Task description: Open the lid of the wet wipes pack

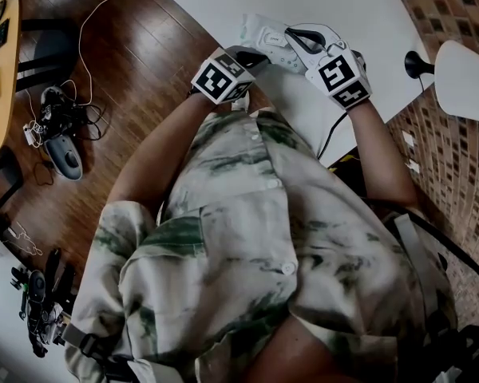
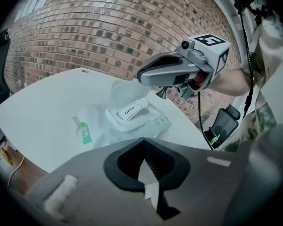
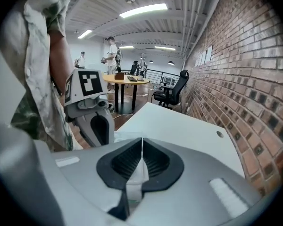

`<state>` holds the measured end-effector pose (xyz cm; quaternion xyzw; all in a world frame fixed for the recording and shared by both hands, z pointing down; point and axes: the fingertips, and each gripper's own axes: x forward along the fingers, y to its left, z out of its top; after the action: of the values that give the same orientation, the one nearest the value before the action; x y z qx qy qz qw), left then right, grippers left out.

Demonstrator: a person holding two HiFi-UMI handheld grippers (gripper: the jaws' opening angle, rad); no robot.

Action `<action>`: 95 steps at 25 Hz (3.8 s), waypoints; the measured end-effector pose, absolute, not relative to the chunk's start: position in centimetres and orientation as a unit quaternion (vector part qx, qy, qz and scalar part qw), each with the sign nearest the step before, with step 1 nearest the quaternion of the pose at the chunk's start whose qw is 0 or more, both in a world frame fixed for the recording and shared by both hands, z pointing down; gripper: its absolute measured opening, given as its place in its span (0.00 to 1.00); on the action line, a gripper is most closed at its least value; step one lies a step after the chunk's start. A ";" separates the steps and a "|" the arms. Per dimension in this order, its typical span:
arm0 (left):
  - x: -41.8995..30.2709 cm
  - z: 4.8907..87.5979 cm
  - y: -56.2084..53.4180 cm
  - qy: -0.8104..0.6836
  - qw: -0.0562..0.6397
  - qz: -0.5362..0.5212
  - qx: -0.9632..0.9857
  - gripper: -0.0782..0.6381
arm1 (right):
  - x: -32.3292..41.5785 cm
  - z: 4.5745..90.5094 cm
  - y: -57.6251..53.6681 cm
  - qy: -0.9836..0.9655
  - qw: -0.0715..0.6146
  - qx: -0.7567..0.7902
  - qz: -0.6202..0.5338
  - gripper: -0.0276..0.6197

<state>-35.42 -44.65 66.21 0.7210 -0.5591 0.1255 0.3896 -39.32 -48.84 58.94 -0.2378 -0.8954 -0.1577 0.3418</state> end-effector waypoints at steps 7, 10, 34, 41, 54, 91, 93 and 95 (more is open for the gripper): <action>-35.4 66.3 -44.6 -0.556 0.394 0.128 0.721 0.11 | -41.7 60.0 -52.5 -0.908 0.343 -0.231 -0.069 0.07; -35.3 66.4 -44.6 -0.557 0.396 0.125 0.719 0.11 | -42.4 61.3 -54.1 -0.907 0.350 -0.233 -0.017 0.07; -35.8 65.4 -44.3 -0.571 0.385 0.115 0.715 0.11 | -43.2 65.9 -57.1 -0.904 0.352 -0.197 0.143 0.16; -36.5 61.8 -42.3 -0.590 0.349 0.096 0.722 0.11 | -41.5 61.9 -57.5 -0.937 0.313 -0.125 0.092 0.10; -34.9 53.5 -31.5 -0.596 0.277 0.049 0.752 0.11 | -31.9 55.6 -46.0 -0.954 0.296 -0.016 0.032 0.05; -2.0 40.0 -0.8 -0.564 0.214 0.042 0.796 0.11 | 9.5 42.9 -6.0 -0.982 0.188 -0.002 0.028 0.05; 0.3 40.0 1.1 -0.575 0.223 0.042 0.786 0.11 | 11.3 43.3 -4.3 -0.980 0.195 -0.016 0.032 0.05; 2.0 39.9 3.1 -0.577 0.230 0.046 0.783 0.11 | 12.7 43.6 -2.5 -0.980 0.194 -0.025 0.038 0.05</action>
<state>2.05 3.07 39.89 0.7826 -0.5768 0.0463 0.2298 12.71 -2.55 43.60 -0.0250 -0.9799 0.0377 0.1943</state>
